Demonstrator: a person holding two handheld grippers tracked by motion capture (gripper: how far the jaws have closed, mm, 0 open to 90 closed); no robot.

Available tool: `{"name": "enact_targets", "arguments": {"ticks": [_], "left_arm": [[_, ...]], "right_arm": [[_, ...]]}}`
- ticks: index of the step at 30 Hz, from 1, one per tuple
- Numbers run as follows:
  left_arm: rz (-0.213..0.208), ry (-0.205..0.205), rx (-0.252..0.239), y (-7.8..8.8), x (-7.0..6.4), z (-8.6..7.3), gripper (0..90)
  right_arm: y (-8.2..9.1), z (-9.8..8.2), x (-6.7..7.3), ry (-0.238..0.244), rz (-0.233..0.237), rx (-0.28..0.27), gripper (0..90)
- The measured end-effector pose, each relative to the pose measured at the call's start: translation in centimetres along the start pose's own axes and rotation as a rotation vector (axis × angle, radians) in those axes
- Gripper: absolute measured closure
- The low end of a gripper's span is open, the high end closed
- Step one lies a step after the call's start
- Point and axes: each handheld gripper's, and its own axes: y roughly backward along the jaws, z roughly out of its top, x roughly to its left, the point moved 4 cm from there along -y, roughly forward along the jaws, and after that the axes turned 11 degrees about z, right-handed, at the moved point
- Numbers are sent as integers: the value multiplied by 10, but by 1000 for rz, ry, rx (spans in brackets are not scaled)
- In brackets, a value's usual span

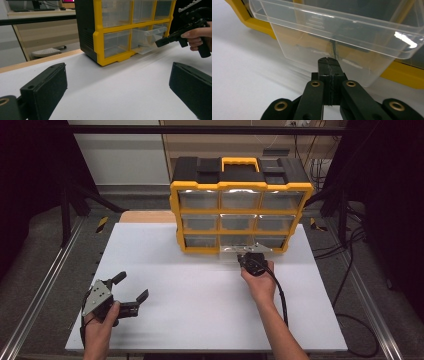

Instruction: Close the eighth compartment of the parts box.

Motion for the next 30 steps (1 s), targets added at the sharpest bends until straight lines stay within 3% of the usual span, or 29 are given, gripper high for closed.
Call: {"name": "enact_targets", "arguments": {"ticks": [30], "left_arm": [[1,2,2,-1,1,-1,16]], "right_arm": [[-7,3,-9,-48,-2,-5,900]]}}
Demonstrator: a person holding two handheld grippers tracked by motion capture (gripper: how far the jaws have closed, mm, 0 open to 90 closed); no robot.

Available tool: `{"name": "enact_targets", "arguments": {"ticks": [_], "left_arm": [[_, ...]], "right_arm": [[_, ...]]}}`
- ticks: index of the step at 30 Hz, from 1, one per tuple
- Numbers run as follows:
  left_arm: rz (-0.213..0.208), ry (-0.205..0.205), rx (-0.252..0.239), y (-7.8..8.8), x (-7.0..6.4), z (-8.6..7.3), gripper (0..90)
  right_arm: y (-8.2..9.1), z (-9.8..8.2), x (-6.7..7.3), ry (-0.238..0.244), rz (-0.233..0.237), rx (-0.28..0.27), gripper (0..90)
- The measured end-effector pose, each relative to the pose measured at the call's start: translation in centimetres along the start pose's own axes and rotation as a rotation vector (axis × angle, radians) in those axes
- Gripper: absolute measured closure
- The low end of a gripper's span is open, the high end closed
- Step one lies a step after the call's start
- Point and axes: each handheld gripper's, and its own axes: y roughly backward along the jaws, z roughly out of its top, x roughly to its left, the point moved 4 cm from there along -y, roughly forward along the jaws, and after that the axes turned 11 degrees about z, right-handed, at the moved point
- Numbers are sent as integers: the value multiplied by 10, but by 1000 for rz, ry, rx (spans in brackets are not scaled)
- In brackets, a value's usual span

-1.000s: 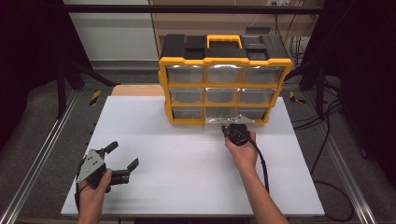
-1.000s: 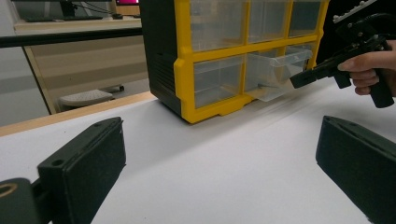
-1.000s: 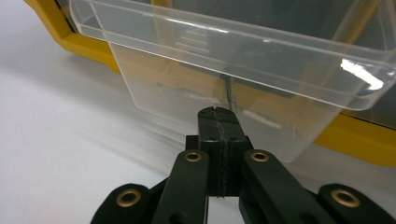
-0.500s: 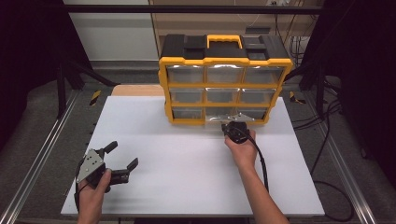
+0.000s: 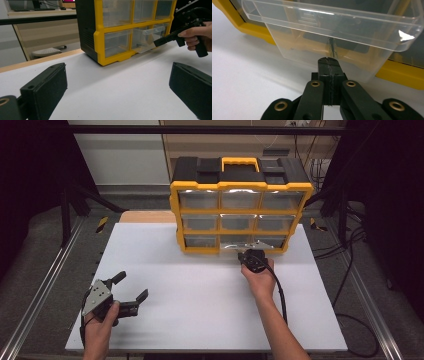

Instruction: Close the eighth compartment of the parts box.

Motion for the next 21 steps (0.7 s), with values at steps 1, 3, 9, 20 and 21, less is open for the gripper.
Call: {"name": "enact_targets", "arguments": {"ticks": [1,3,9,20,21], "left_arm": [[0,0,0,0,0,0,16],[-1,-1,0,0,-1,0,16],[-2,1,3,-1,0,-1,16],[6,3,-1,0,2,0,16],[7,5,-1,1,3,0,16]], "right_arm": [[0,0,-1,-1,-2,0,900],[0,0,-1,-6,1,-2,900],[0,4,-1,-14,6,13,900],[-1,12,3,-5,19,-14,900],[-1,12,3,-9,19,-15,900]]}}
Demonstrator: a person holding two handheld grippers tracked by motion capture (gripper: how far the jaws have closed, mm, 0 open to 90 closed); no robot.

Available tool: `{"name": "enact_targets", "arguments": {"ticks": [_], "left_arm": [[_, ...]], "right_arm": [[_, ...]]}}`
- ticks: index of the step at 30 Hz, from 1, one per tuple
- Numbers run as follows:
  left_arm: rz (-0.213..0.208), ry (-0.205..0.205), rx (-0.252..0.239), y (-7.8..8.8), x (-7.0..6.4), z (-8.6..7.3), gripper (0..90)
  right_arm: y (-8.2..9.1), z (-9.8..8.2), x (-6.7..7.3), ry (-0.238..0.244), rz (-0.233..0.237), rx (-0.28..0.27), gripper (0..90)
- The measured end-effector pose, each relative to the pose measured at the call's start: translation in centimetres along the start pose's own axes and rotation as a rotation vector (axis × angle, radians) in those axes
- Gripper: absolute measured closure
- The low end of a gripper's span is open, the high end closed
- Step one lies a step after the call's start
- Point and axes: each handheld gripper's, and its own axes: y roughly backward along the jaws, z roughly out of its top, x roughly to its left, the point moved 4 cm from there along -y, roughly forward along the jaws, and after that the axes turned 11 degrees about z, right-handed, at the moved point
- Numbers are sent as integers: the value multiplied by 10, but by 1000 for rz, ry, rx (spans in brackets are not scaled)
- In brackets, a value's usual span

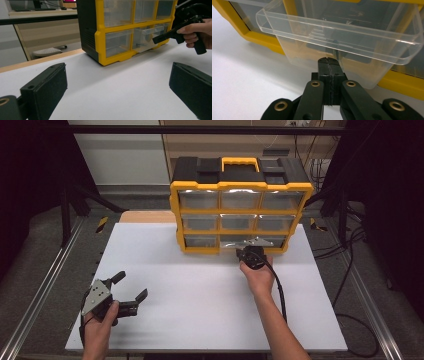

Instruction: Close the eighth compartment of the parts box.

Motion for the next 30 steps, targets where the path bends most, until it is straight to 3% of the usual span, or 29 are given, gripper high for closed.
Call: {"name": "enact_targets", "arguments": {"ticks": [30], "left_arm": [[-9,-5,4,-1,-2,0,16]], "right_arm": [[-1,1,-4,-15,5,-5,900]]}}
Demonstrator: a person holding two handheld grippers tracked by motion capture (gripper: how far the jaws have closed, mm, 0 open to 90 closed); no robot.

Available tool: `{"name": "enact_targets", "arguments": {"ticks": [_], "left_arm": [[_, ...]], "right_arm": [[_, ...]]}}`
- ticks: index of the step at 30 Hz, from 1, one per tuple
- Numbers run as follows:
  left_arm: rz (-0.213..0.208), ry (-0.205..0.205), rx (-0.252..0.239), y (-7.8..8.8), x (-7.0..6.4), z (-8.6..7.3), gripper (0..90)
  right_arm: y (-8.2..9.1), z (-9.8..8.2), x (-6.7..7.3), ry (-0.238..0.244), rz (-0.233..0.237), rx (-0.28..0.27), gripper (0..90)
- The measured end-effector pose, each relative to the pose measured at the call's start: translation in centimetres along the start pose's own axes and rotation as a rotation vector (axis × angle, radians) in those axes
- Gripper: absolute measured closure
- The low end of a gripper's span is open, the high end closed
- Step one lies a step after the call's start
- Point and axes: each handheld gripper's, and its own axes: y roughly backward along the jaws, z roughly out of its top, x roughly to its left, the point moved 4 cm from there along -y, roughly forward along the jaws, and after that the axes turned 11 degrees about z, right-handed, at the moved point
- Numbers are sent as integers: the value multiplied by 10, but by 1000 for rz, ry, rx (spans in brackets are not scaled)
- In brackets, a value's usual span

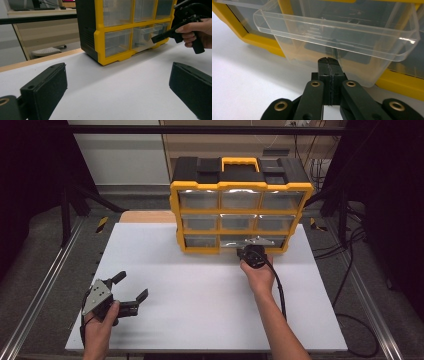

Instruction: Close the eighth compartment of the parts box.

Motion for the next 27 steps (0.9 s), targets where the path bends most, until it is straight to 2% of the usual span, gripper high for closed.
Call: {"name": "enact_targets", "arguments": {"ticks": [7,27], "left_arm": [[1,0,0,0,1,0,16],[-1,3,0,0,1,0,16]], "right_arm": [[-1,4,2,16,-5,8,900],[-8,10,2,10,-19,7,900]]}}
